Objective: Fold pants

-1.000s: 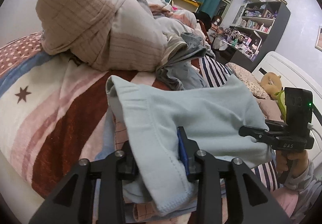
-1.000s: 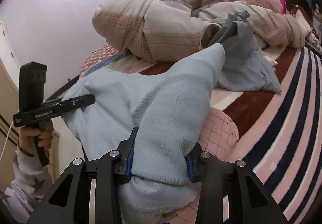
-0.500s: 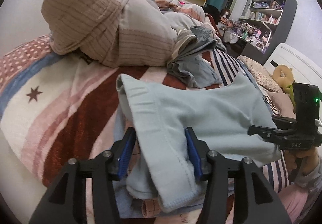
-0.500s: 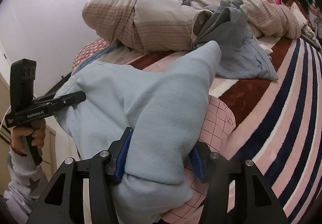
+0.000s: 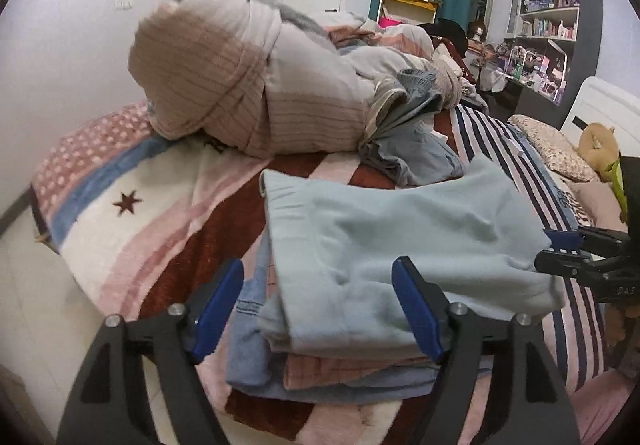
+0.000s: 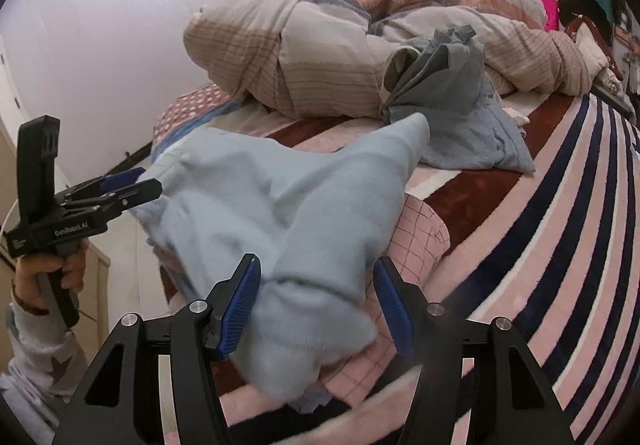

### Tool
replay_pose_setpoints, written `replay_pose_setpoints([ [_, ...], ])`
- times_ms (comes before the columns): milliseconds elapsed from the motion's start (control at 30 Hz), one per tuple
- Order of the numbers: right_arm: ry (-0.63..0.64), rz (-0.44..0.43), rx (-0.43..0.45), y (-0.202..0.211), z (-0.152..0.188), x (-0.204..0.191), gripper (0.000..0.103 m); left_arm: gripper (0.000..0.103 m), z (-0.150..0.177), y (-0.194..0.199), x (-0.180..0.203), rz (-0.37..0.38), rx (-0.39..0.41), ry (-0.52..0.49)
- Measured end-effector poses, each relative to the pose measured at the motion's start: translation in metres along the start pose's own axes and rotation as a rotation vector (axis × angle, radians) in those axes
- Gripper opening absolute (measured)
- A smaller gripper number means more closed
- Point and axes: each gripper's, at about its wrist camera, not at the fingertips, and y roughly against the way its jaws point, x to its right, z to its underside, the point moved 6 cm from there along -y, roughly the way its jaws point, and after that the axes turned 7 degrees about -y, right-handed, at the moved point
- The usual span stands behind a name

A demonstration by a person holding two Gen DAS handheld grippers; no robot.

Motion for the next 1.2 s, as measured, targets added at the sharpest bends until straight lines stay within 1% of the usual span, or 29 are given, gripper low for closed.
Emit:
replay_pose_setpoints([
  [133,0.022,0.014,0.03,0.021,0.009,0.002,0.057,0.078,-0.005,0.019,0.025,-0.032,0.041,-0.022],
  [233,0.002,0.0,0.056,0.043,0.015,0.009,0.06,0.082,-0.01,0.035,0.053,-0.032,0.087,-0.047],
  [300,-0.01,0.0,0.076,0.058,0.02,0.014,0.065,0.083,-0.015,0.046,0.074,-0.027,0.125,-0.066],
  [333,-0.014,0.006,0.092,0.068,0.023,0.018,0.065,0.084,-0.017,0.05,0.084,-0.022,0.141,-0.073],
  [433,-0.025,0.041,0.139,0.1,0.034,0.036,0.066,0.086,-0.024,0.062,0.125,0.007,0.196,-0.102],
  [500,-0.04,0.064,0.173,0.125,0.045,0.053,0.075,0.088,-0.027,0.069,0.155,0.036,0.232,-0.127],
  [567,-0.049,0.095,0.211,0.15,0.059,0.07,0.079,0.09,-0.031,0.076,0.187,0.058,0.273,-0.155],
  [633,-0.06,0.146,0.255,0.177,0.076,0.089,0.08,0.091,-0.034,0.083,0.214,0.081,0.308,-0.18],
  [667,-0.066,0.167,0.273,0.188,0.083,0.098,0.082,0.093,-0.035,0.086,0.228,0.093,0.328,-0.191],
  [700,-0.072,0.184,0.289,0.197,0.089,0.105,0.087,0.094,-0.035,0.089,0.242,0.108,0.352,-0.202],
  [800,-0.097,0.246,0.358,0.226,0.11,0.124,0.094,0.097,-0.036,0.091,0.274,0.142,0.398,-0.225],
  [867,-0.109,0.309,0.407,0.245,0.124,0.135,0.096,0.099,-0.037,0.088,0.288,0.156,0.416,-0.222],
  [900,-0.106,0.344,0.431,0.252,0.13,0.138,0.101,0.099,-0.037,0.086,0.293,0.166,0.422,-0.217],
  [1000,-0.094,0.423,0.49,0.265,0.14,0.145,0.102,0.099,-0.035,0.075,0.3,0.192,0.426,-0.194],
  [1067,-0.099,0.45,0.509,0.267,0.143,0.147,0.102,0.099,-0.032,0.067,0.304,0.207,0.402,-0.211],
  [1100,-0.107,0.456,0.518,0.269,0.144,0.149,0.102,0.099,-0.031,0.064,0.304,0.201,0.397,-0.217],
  [1133,-0.119,0.459,0.523,0.269,0.144,0.15,0.102,0.099,-0.03,0.061,0.304,0.197,0.398,-0.217],
  [1200,-0.132,0.458,0.53,0.269,0.144,0.151,0.102,0.099,-0.028,0.057,0.305,0.22,0.39,-0.217],
])
